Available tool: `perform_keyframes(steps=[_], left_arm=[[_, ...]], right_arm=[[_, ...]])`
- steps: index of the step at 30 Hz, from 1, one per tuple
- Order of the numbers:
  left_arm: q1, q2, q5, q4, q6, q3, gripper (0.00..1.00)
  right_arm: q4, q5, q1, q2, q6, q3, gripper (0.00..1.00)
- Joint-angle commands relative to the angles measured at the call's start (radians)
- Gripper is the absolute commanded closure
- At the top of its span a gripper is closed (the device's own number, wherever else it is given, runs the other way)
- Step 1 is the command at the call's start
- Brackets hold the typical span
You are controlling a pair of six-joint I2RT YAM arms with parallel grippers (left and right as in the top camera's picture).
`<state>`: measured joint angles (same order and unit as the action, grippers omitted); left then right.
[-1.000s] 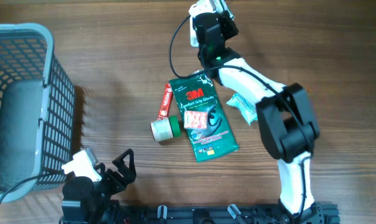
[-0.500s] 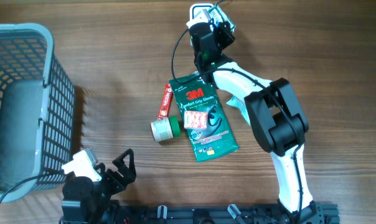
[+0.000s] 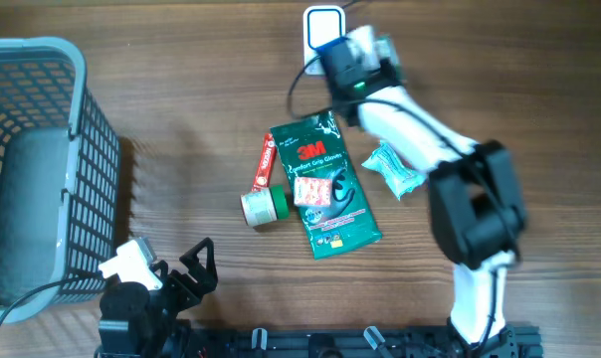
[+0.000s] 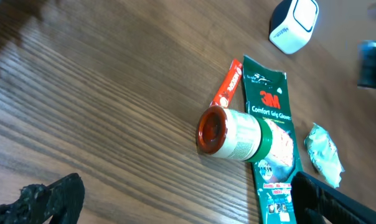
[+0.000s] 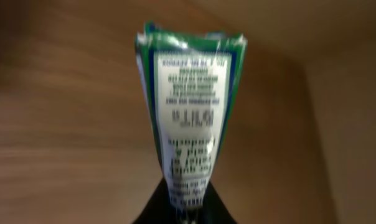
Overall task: Scan the item barcode
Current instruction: 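Carry the scanned box away to the right side of the table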
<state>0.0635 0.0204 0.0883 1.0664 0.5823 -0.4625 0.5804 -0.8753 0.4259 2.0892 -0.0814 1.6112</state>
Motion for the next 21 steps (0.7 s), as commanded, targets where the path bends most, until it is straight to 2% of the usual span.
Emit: perform_keyframes(steps=[1,3,6,9,10,15,16,18,19,20,21], left_arm=[[-0.006,-0.001,0.005,-0.003,0.002,0.005,0.00],[-0.006,-0.001,0.005,-0.003,0.002,0.005,0.00],[-0.006,-0.001,0.005,-0.003,0.002,0.005,0.00],[-0.006,-0.001,0.005,-0.003,0.002,0.005,0.00],[-0.006,-0.001,0.005,-0.003,0.002,0.005,0.00],[-0.006,-0.001,0.005,-0.003,0.002,0.005,0.00],[-0.006,-0.001,0.005,-0.003,0.002,0.005,0.00],[-0.006,-0.001,0.005,-0.003,0.002,0.005,0.00],[-0.006,-0.001,0.005,-0.003,0.002,0.005,0.00],[-0.006,-0.001,0.005,-0.003,0.002,0.005,0.00],[-0.006,-0.001,0.005,-0.003,0.002,0.005,0.00]], right_arm=[[0.170,0.025,-0.213,-0.071,-0.442,0.014,0.96],[0.215,0.109,-0.362,-0.059,-0.453,0.002,0.96],[0.194,0.245,-0.581,-0.046,-0.441,-0.022,0.96],[0.192,0.433,-0.776,-0.032,-0.384,-0.024,0.96],[0.190,0.557,-0.857,-0.022,-0.360,-0.029,0.96],[0.170,0.828,-1.055,0.018,-0.363,-0.048,0.96],[0.168,0.850,-1.076,0.019,-0.363,-0.048,0.91],[0.171,0.935,-1.110,0.013,-0.362,-0.036,0.66],[0.191,1.005,-1.120,0.003,-0.362,-0.016,0.32],[0.207,1.035,-1.120,-0.006,-0.362,-0.001,0.07],[0.222,1.048,-1.118,-0.018,-0.362,0.011,0.00]])
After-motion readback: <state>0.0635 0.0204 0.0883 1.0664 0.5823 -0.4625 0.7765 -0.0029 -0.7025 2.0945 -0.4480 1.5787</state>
